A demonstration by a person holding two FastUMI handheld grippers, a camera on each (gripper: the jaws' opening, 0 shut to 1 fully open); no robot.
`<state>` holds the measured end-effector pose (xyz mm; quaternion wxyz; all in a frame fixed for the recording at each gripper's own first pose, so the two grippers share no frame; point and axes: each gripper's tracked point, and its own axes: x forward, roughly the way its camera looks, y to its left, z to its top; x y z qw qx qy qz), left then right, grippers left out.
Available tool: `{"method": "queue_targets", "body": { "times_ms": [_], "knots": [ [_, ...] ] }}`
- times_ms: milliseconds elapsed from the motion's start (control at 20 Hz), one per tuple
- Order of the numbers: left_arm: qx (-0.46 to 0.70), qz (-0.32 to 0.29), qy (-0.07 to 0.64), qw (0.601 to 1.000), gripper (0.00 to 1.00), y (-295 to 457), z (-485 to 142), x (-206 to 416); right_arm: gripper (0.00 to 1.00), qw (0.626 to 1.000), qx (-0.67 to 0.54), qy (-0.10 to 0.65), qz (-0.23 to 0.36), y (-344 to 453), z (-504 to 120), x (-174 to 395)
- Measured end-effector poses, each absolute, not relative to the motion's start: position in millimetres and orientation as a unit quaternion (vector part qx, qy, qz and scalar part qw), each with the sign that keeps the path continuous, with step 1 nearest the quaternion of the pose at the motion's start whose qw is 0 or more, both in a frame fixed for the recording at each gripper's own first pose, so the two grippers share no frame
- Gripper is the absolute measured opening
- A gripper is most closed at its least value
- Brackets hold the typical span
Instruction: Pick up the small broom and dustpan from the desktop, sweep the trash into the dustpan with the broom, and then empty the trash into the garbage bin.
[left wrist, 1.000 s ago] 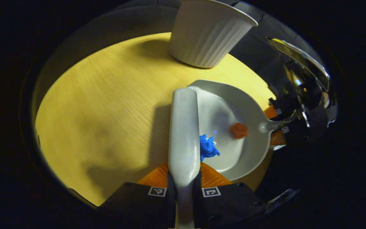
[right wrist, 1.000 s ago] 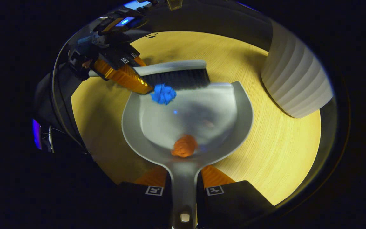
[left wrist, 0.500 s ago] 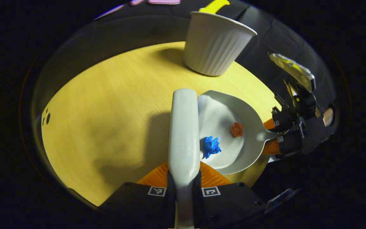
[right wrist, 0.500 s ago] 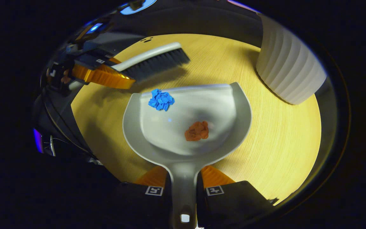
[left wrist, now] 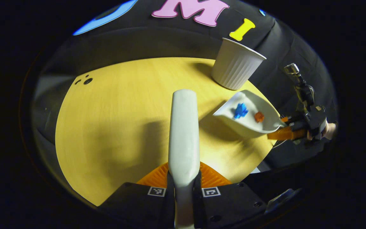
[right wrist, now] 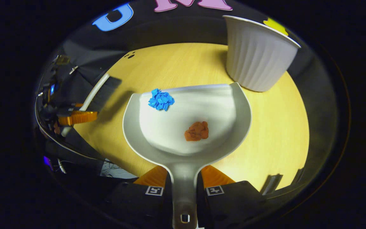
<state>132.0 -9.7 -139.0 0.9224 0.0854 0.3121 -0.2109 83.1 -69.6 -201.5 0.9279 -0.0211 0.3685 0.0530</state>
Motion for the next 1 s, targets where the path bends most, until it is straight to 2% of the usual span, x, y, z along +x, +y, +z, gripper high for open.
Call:
{"method": "queue_targets", "body": {
  "times_ms": [50,100,150,250,800,1000],
  "knots": [
    [0.075,-0.210,0.315,0.922,0.27,-1,-148,126,0.34,0.931,-0.020,0.363,0.039,-72,-197,84],
    [0.065,-0.209,0.319,0.922,0.27,5,-154,122,0.37,0.933,-0.015,0.358,0.027,-74,-191,83],
    [0.056,-0.209,0.322,0.922,0.27,9,-159,117,0.34,0.935,-0.001,0.354,0.016,-75,-185,82],
    [0.051,-0.211,0.323,0.921,0.27,11,-164,115,0.34,0.936,0.031,0.351,0.007,-72,-180,78],
    [0.045,-0.191,0.316,0.928,0.25,-1,-138,127,0.34,0.949,0.098,0.298,-0.041,-61,-168,87],
    [0.044,-0.186,0.320,0.928,0.28,-13,-136,134,0.34,0.957,0.108,0.266,-0.050,-64,-155,88]
  ]
}}
